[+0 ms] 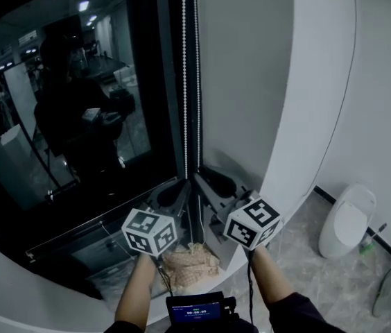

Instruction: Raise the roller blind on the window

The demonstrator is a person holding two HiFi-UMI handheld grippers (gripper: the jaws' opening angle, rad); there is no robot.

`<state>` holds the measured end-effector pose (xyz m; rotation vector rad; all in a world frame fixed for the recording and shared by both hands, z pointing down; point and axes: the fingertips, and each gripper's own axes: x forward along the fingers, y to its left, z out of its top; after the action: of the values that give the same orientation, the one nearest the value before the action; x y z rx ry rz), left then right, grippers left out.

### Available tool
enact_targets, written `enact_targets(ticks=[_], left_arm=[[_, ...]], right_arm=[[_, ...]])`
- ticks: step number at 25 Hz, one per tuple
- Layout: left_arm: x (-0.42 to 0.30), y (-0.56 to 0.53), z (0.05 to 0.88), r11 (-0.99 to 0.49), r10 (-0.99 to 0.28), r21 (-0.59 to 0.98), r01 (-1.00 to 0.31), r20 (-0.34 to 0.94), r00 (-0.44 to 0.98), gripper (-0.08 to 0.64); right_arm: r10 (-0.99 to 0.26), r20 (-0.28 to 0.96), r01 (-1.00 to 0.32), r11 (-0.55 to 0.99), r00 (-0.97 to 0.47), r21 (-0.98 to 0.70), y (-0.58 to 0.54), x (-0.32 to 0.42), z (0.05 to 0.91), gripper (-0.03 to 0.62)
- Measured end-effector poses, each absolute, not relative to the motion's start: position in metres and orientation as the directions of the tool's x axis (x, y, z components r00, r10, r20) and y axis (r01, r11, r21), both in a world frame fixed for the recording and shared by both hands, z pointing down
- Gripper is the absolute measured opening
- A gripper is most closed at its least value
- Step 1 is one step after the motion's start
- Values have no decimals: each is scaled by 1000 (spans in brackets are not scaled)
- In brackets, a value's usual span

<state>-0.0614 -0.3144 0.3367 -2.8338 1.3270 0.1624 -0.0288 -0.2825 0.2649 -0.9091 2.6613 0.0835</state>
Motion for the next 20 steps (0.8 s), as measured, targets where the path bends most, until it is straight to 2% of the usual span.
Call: enact_targets(ticks=[9,11,13,18,20], left_arm=[[-50,-296,392,-660,-750,71,-748,-27,660,14],[-50,-294,394,-661,-750,74,-747,-29,660,14],[-51,-294,394,-658,-752,80,-749,-37,658,14],[-55,-291,400,-674,-738,87,-734,-22,675,15],[-59,-289,384,-673,-740,85,-735,-61,670,15]], right_arm=[[-561,-396,-629,775,-727,57,-302,-38,171,58],[-565,-409,-640,766,-717,63,-303,-38,167,57],[-574,-415,-653,754,-706,68,-303,-38,167,20],[-596,-424,-694,711,-682,116,-301,-32,172,14],[-607,-402,-698,706,-686,125,-303,-31,184,15]])
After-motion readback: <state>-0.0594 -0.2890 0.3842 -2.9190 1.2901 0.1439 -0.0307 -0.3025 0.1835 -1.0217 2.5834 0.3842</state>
